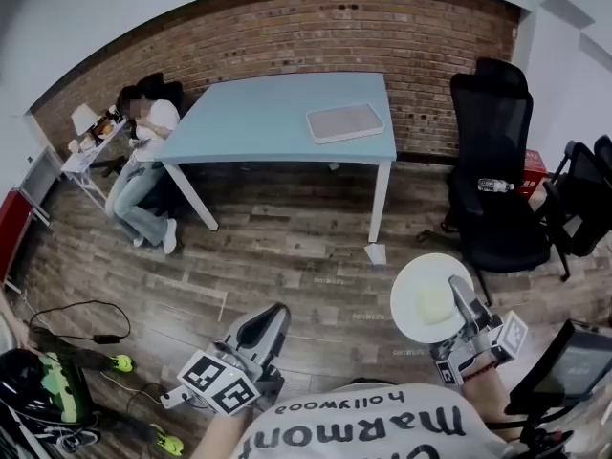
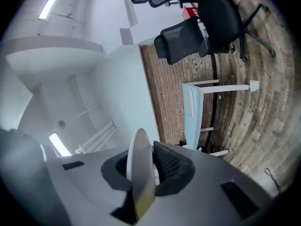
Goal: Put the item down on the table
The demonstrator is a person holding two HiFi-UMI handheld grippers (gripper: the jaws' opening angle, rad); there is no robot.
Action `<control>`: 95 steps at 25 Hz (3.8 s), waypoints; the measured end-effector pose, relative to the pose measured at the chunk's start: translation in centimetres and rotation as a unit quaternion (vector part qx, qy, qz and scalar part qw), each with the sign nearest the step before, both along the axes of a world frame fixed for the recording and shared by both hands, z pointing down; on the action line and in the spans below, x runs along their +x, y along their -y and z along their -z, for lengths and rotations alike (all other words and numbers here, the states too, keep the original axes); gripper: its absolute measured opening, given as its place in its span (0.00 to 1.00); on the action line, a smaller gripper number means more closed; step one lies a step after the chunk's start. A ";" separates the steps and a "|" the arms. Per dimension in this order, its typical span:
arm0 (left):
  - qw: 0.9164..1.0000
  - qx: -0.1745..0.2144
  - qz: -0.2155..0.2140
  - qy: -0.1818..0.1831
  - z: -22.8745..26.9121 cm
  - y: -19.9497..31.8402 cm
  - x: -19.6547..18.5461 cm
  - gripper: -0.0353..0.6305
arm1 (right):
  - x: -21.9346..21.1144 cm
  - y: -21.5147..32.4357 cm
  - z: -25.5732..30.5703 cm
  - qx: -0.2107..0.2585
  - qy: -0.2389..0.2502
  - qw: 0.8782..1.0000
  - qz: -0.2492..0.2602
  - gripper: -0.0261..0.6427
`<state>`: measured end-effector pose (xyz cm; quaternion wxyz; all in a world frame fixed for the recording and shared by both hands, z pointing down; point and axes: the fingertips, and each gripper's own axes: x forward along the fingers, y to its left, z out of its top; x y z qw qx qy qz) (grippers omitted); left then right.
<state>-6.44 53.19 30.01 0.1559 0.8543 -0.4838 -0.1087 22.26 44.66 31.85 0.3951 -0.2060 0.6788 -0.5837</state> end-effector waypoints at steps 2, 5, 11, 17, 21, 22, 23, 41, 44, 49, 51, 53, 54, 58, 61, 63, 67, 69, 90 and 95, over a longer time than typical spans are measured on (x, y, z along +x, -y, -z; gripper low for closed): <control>1.000 0.004 0.004 0.000 0.1 0.3 0.5 0.08 | 0.8 0.5 -0.1 -0.003 -0.003 1.000 0.003 0.11; 1.000 0.014 0.020 -0.007 0.1 0.7 0.9 0.08 | 1.7 1.4 -0.6 -0.006 -0.011 1.000 0.011 0.11; 0.999 -0.005 0.044 -0.012 -1.1 1.1 1.1 0.08 | 4.0 2.7 -1.1 -0.012 -0.011 1.000 0.010 0.11; 0.999 -0.031 0.030 0.012 -1.7 4.3 1.3 0.08 | 5.1 3.5 -1.1 -0.008 -0.018 1.000 -0.003 0.11; 0.999 -0.041 0.001 0.015 -2.8 7.8 2.6 0.08 | 7.0 5.0 -3.2 -0.035 -0.023 0.999 -0.033 0.11; 0.999 -0.040 -0.008 0.015 -2.8 8.9 2.9 0.08 | 7.3 5.6 -3.1 -0.033 -0.023 0.998 -0.040 0.11; 0.999 -0.037 -0.019 0.015 -2.7 10.1 3.2 0.08 | 7.6 6.1 -2.9 -0.031 -0.021 0.998 -0.048 0.11; 0.999 -0.012 -0.025 0.021 -0.5 27.5 -3.6 0.08 | 2.7 19.3 -1.4 -0.029 -0.018 0.994 -0.100 0.11; 0.999 -0.024 -0.046 0.013 -1.0 29.6 -4.9 0.08 | 0.9 22.1 -1.3 -0.030 -0.018 0.994 -0.102 0.11; 0.997 -0.039 -0.071 0.020 -1.7 33.5 -6.9 0.08 | -1.9 26.0 -0.8 -0.029 -0.017 0.994 -0.102 0.11; 0.996 -0.041 -0.073 0.013 -1.9 35.2 -7.5 0.08 | -2.8 27.6 -0.6 -0.030 -0.020 0.994 -0.102 0.11; 0.997 -0.041 -0.068 0.011 -2.2 36.9 -7.9 0.08 | -3.3 29.0 -0.8 -0.036 -0.017 0.994 -0.105 0.11; 0.997 -0.040 -0.064 0.011 -2.5 37.8 -8.1 0.08 | -3.4 29.7 -1.1 -0.038 -0.017 0.994 -0.106 0.11; 0.998 -0.044 -0.055 0.001 -2.8 41.1 -8.6 0.08 | -4.7 32.7 -1.7 -0.039 -0.031 0.993 -0.106 0.11; 0.997 -0.044 -0.062 -0.003 -2.5 42.9 -8.1 0.08 | -5.9 34.5 -2.3 -0.046 -0.036 0.993 -0.099 0.11; 0.997 -0.044 -0.070 -0.001 -2.5 43.8 -7.4 0.08 | -6.4 35.5 -3.1 -0.056 -0.040 0.993 -0.092 0.11; 0.995 -0.052 -0.084 0.003 -3.0 45.6 -6.1 0.08 | -7.4 37.4 -4.1 -0.064 -0.033 0.995 -0.075 0.11; 0.995 -0.049 -0.090 0.011 -3.2 46.8 -5.4 0.08 | -7.7 39.0 -4.5 -0.062 -0.029 0.996 -0.064 0.11; 0.994 -0.083 -0.067 0.010 -4.6 61.1 -2.2 0.08 | -8.5 58.2 -5.3 -0.073 -0.020 0.997 0.018 0.11; 0.993 -0.099 -0.055 -0.026 -4.3 64.2 -2.2 0.08 | -8.1 61.8 -5.3 -0.079 -0.015 0.997 0.023 0.11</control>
